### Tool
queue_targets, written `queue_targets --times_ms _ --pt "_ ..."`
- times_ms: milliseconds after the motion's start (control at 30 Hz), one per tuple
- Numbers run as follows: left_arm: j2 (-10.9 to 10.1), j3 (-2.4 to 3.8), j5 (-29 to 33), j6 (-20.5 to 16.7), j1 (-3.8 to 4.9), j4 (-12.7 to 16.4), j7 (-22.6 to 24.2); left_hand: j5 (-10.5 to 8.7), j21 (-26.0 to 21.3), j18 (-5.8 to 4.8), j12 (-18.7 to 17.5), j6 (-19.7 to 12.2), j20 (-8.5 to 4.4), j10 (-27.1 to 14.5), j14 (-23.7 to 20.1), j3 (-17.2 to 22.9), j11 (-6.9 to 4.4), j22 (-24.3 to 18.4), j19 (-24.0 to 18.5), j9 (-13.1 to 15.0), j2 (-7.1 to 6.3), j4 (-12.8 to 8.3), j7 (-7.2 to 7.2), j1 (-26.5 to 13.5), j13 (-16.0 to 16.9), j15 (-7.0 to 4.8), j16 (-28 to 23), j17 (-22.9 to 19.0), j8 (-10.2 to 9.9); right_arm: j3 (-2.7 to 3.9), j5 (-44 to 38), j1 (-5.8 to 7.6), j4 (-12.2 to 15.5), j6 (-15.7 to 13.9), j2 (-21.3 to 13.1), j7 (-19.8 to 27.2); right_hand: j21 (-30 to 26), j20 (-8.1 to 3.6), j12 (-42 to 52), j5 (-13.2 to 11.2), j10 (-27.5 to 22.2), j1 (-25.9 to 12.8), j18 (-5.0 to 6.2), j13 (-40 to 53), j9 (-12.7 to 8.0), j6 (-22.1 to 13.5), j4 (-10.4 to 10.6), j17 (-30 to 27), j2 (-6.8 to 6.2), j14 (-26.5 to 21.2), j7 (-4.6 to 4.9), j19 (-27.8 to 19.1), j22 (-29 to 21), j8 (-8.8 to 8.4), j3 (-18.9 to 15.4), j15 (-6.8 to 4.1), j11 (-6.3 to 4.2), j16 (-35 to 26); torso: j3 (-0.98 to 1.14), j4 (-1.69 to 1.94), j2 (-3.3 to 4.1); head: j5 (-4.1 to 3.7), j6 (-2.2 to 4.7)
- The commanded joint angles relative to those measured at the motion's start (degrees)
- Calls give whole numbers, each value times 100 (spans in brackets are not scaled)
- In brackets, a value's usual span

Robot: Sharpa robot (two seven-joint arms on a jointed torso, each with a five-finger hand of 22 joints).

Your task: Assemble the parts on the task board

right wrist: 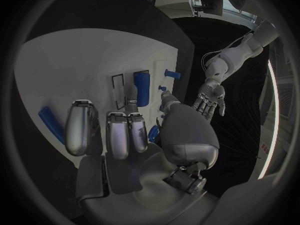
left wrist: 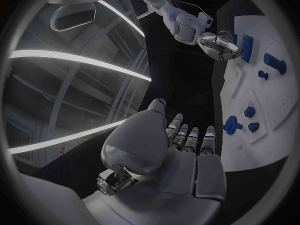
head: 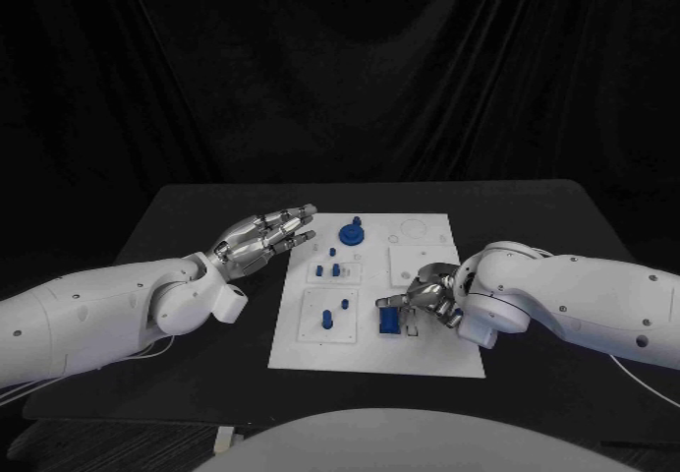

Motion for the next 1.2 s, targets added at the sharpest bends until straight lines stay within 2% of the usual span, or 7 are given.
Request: queue_targets --times_ms 33,433,800,867,900,1000,1200 --pt "11 5 34 92 -9 6 33 25 25 97 20 35 56 -12 -1 35 39 6 2 6 9 -3 22 61 5 28 31 8 27 -17 -93 -25 7 97 -1 -94 -39 32 36 -18 611 -78 38 1506 2 -41 45 1509 9 611 -3 215 1087 15 0 44 40 15 1 2 -1 1 -1" --pt "3 5 34 104 -10 8 12 26 28 96 32 48 65 -8 4 38 49 9 6 8 6 -2 30 62 7 38 39 12 37 -16 -71 22 187 -18 -199 -25 -58 25 36 70 611 -192 41 1506 5 -47 196 1509 53 611 -15 217 1083 113 -167 38 31 15 1 1 0 27 -1" --pt "-20 5 34 91 -11 7 4 31 48 99 61 66 86 3 11 47 64 31 32 11 -5 -3 44 68 12 52 51 16 54 -15 263 714 728 -100 -740 249 -31 -10 36 280 611 -8 34 1506 34 -8 393 1509 241 611 -68 239 1097 389 -636 -4 -18 15 1 2 0 40 -1" --pt "-19 5 34 90 -11 3 1 33 51 100 63 69 88 5 11 49 67 33 35 11 -6 -3 45 69 12 51 51 16 57 -15 274 811 752 -80 -801 225 -17 -20 36 397 611 116 32 1506 40 15 378 1509 310 611 -87 249 1102 454 -687 -20 -36 15 1 1 0 38 -1" --pt "-19 5 34 89 -11 1 0 33 51 100 63 69 88 5 11 49 67 33 35 11 -6 -3 45 69 12 51 51 16 57 -15 269 869 755 -62 -835 207 -2 -33 36 729 611 268 28 1506 29 -8 333 1509 353 611 -94 257 1107 486 -733 -32 -48 15 1 0 -1 41 -1" --pt "-19 5 34 84 -11 -1 -2 37 52 102 74 77 90 8 12 51 73 35 38 12 -8 -3 50 71 14 49 53 17 63 -15 131 964 723 62 -896 153 -1 -45 36 1234 611 625 28 1506 -7 -18 145 1509 367 611 -108 260 1107 528 -772 -44 -61 15 0 -3 -5 47 -1" --pt "-22 5 34 80 -11 7 -10 52 60 108 319 101 96 89 20 73 148 39 50 15 -21 -2 103 87 52 38 69 21 90 -17 -585 1019 550 516 -917 42 -42 -50 36 1161 611 1050 35 1506 -117 12 -130 1479 423 605 -111 250 1095 519 -726 -48 -64 1 -1 -1 -5 54 -1"
